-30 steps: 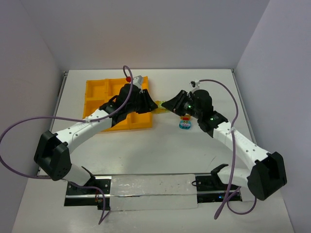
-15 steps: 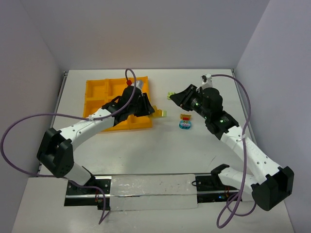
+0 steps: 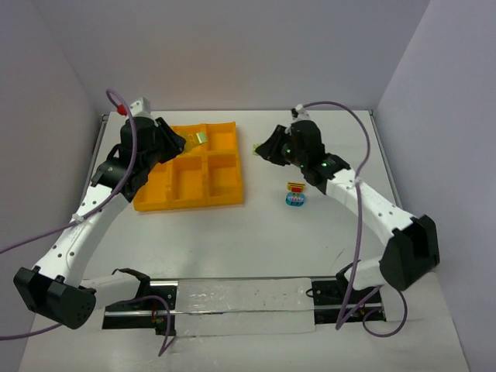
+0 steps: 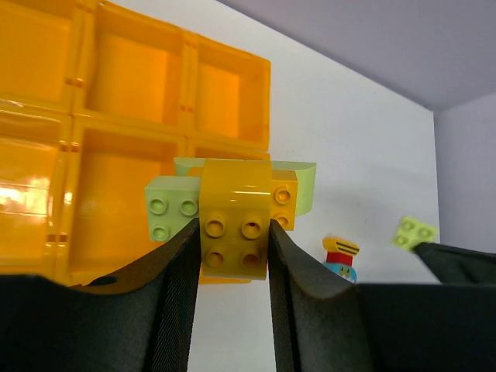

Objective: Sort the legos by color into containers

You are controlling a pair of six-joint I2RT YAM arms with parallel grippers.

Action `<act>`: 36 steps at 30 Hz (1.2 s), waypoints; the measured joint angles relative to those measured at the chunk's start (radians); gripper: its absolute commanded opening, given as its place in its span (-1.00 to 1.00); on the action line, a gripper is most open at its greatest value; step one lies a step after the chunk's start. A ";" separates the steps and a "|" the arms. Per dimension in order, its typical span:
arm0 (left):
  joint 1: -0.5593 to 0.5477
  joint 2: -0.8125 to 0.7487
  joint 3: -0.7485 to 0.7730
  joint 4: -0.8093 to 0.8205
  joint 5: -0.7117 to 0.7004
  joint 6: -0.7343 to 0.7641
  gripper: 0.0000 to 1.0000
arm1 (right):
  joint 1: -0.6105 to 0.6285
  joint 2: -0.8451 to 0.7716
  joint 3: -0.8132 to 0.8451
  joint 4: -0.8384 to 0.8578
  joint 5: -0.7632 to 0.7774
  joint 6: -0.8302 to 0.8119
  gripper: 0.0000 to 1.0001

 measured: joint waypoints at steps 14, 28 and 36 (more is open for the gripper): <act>0.110 0.010 0.000 -0.051 0.058 -0.006 -1.00 | 0.182 0.422 0.329 -0.087 -0.061 -0.144 -0.61; 0.111 0.033 -0.004 -0.044 0.129 -0.002 -1.00 | 0.189 0.500 0.400 -0.173 -0.041 -0.212 0.51; 0.130 0.040 -0.024 -0.010 0.248 0.021 -1.00 | 0.180 0.250 0.301 -0.102 -0.128 -0.194 0.35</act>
